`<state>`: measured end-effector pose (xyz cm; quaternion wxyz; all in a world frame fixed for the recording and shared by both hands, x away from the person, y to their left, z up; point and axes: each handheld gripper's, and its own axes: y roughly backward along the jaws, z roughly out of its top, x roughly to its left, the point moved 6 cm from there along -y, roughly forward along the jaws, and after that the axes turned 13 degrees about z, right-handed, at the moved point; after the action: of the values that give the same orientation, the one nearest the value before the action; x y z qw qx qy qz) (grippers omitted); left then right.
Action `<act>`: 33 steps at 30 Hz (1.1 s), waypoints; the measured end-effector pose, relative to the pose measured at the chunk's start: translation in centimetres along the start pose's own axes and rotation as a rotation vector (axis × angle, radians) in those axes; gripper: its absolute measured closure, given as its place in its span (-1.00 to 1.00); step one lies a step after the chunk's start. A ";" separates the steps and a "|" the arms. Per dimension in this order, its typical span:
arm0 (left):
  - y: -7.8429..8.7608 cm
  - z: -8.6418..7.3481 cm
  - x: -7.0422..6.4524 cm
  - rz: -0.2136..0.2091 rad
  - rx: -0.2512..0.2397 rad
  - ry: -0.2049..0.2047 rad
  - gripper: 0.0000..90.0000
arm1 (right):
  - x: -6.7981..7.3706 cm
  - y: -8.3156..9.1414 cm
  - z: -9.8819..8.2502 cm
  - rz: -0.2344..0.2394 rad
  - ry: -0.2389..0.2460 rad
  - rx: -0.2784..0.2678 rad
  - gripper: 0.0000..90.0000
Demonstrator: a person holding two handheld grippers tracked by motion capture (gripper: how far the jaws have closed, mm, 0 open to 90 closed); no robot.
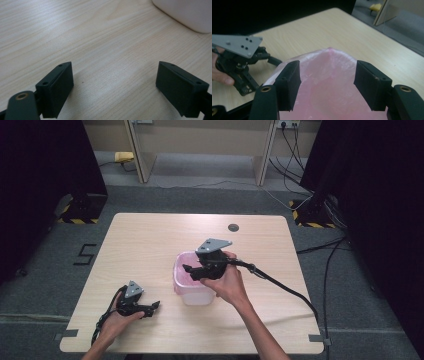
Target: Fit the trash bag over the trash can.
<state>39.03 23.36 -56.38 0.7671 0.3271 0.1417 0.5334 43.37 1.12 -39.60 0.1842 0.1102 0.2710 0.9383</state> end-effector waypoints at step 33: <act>0.1 0.0 -0.2 -0.010 -0.001 -0.005 -0.69 | -1.5 -1.8 0.0 0.031 -0.026 0.072 -0.17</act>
<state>38.92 23.23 -56.37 0.7701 0.3273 0.1411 0.5290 45.28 1.92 -40.74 0.1693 0.1330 0.3003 0.9293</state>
